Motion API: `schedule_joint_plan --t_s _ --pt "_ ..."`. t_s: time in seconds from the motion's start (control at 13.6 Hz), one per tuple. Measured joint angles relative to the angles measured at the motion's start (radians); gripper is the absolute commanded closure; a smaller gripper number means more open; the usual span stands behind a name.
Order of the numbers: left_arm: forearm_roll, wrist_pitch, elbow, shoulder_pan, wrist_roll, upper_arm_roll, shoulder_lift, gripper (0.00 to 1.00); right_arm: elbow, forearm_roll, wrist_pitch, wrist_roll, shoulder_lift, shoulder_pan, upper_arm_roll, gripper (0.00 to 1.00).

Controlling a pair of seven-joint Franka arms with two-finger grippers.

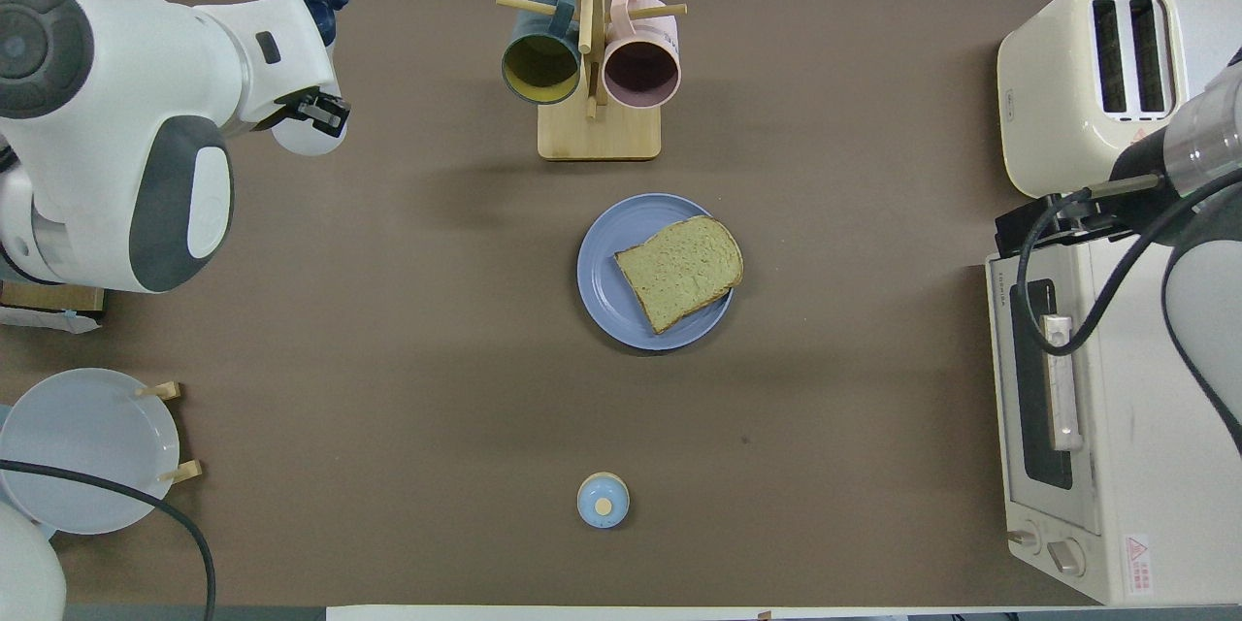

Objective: Put bread on plate and add seasoning
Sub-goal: 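Carry the bottle back and set it upright near the mug rack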

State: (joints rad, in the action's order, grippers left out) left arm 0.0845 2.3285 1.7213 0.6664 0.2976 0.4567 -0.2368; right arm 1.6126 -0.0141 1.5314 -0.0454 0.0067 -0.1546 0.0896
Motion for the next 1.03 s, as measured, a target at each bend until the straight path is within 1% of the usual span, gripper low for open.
schedule_joint_plan --t_s 0.22,0.29,0.44,0.66,0.81,1.03 --pt "0.109 0.381 0.169 -0.016 -0.04 -0.001 0.002 1.0 0.0 0.0 0.0 0.0 0.0 0.006 0.006 0.0" --pt "0.123 0.471 0.22 -0.018 -0.044 -0.004 0.001 1.0 0.0 0.0 0.0 0.0 0.0 0.006 0.006 0.0" --pt "0.139 0.575 0.284 -0.018 -0.052 -0.012 -0.003 1.0 -0.001 0.0 0.004 0.0 -0.001 0.005 0.006 0.0" --pt "0.176 0.665 0.31 -0.017 -0.06 -0.028 -0.025 1.0 -0.002 0.0 0.005 0.0 -0.006 0.015 0.008 0.0" --pt "0.216 0.756 0.317 -0.015 -0.064 -0.051 -0.075 1.0 -0.002 0.0 0.005 0.0 -0.013 0.026 0.009 0.0" --pt "0.255 0.888 0.319 -0.012 -0.073 -0.101 -0.175 1.0 -0.003 0.0 0.005 0.0 -0.016 0.039 0.01 0.0"
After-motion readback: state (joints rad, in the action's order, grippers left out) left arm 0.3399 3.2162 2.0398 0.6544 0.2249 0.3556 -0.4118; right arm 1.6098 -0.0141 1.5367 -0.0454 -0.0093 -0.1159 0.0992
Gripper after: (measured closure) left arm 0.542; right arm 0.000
